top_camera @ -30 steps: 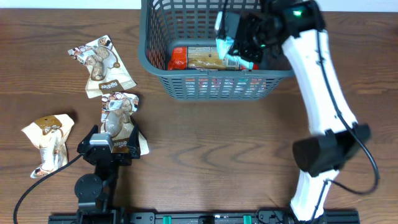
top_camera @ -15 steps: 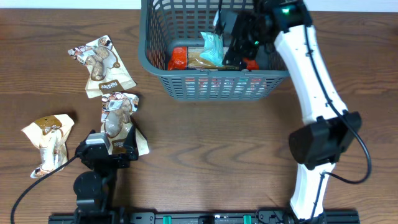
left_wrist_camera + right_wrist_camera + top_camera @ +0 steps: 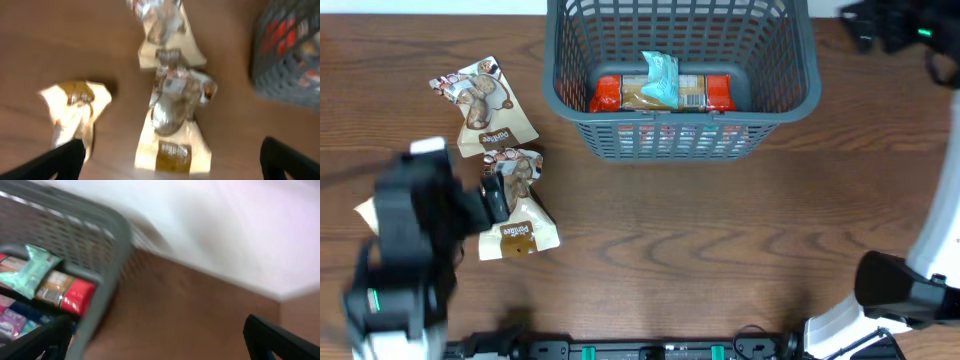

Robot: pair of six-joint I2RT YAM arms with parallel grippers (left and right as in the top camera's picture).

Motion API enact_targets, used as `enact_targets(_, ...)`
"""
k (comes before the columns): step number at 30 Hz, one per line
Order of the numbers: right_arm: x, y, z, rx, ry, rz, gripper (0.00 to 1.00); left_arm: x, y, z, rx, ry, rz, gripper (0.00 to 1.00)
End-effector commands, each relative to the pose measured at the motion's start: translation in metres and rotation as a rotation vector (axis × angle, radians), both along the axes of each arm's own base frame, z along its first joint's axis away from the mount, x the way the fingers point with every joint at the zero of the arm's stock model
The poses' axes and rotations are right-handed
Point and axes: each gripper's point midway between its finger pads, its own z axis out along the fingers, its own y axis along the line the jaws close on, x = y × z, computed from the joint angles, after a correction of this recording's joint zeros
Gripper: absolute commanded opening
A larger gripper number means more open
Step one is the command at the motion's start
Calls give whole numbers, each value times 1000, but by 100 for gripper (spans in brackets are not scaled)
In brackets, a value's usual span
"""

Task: Pack container
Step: 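Grasp the nearest brown snack pouch with left gripper and lift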

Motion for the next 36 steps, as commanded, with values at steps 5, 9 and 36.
enact_targets(5,-11,-51,-96,204,293,-217,99,25,5,-38,11,351,2,99)
enact_targets(9,-13,-56,-148,237,401,-233,99,31,5,-68,6,480,0,99)
enact_targets(36,-20,-45,-231,280,523,-238,99,61,-7,-213,-48,576,-74,98)
